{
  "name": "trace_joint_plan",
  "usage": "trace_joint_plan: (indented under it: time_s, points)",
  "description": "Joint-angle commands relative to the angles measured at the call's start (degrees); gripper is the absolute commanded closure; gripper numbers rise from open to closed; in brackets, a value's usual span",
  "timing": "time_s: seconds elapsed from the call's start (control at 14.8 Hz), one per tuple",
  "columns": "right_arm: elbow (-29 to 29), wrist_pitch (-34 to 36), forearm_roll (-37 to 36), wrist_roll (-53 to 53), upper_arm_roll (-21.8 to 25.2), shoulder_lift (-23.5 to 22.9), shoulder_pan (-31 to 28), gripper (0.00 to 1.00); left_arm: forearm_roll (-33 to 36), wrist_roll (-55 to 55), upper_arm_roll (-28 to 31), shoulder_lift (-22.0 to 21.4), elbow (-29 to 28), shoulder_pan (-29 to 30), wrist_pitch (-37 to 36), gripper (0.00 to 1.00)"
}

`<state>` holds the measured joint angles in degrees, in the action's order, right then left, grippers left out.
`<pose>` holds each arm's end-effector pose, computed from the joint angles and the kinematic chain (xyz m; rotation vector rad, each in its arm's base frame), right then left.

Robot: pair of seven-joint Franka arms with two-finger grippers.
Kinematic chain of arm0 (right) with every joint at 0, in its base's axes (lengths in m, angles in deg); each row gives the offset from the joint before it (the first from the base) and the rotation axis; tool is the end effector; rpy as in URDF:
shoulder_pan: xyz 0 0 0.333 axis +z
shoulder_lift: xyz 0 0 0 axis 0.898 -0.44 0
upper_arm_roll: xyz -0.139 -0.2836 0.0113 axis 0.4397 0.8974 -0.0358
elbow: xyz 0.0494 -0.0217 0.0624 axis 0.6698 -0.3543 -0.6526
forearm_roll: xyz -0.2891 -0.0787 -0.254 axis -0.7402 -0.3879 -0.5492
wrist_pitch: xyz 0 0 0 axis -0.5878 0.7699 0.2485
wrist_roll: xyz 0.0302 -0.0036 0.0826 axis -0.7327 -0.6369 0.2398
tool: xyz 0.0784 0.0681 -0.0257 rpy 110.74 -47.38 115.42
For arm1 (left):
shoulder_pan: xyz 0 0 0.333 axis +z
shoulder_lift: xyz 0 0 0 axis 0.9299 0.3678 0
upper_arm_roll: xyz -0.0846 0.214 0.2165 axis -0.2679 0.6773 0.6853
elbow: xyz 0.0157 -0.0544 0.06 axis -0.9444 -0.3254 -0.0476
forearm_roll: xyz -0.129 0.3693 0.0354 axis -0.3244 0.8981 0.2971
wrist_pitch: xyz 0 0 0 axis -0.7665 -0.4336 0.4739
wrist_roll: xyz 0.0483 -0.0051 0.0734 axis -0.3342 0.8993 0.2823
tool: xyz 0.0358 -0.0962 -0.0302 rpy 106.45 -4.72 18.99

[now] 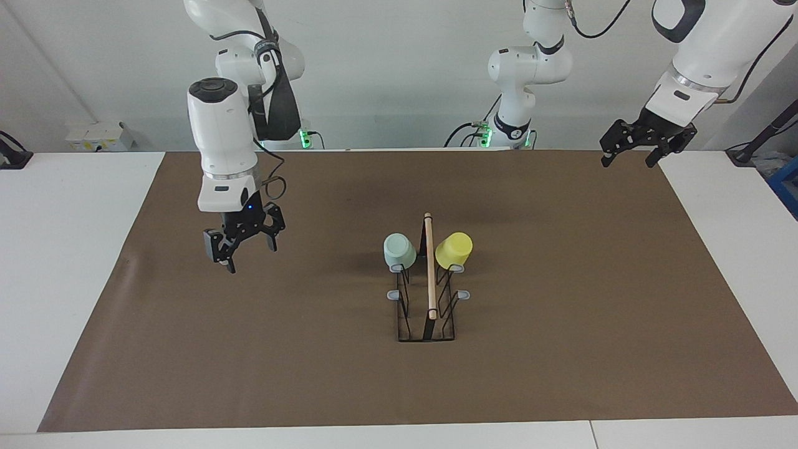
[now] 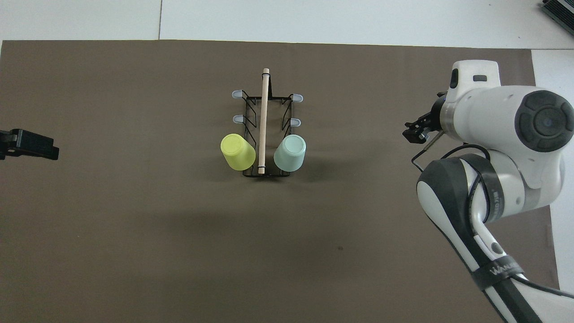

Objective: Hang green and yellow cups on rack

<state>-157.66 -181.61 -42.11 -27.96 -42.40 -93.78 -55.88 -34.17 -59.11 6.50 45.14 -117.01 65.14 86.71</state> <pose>0.6073 0.1000 0.4825 2.7521 1.0486 0.4444 0.5416 -0.0075 0.6283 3.1098 -0.1140 -0.0441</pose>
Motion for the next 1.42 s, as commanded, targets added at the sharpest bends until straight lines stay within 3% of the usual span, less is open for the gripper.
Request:
trace_joint_plan:
  time_s: [0.0, 0.54, 0.81, 1.02, 1.22, 1.35]
  points:
    - [5.9, 8.3, -1.5, -6.7, 0.1, 0.5, 0.3, 0.00, 0.7, 0.9, 0.2, -1.1, -1.0, -0.3, -0.2, 0.00]
    - [19.7, 31.3, -1.1, -16.1, 0.5, 1.8, -2.8, 0.00, 0.7, 0.6, 0.1, -1.2, -0.9, -0.2, -0.6, 0.00]
    - [20.4, 36.8, -0.5, -16.9, 0.6, 4.3, -4.9, 0.00, 0.7, 0.4, 0.2, -1.3, -1.2, 0.0, -0.8, 0.00]
    - [20.3, 42.5, 0.5, -26.1, 0.6, 5.4, -5.3, 0.00, 0.7, 0.3, 0.2, -1.4, -1.2, 0.2, -1.1, 0.00]
    - [19.7, 45.8, 8.7, -29.4, 0.6, 5.9, -8.6, 0.00, 0.7, -0.1, 0.3, -1.6, -1.6, 0.4, -0.8, 0.00]
    - [17.5, 45.2, 10.1, -29.3, 0.6, 7.1, -9.9, 0.00, 0.7, -0.2, 0.3, -1.6, -1.6, 0.4, -0.7, 0.00]
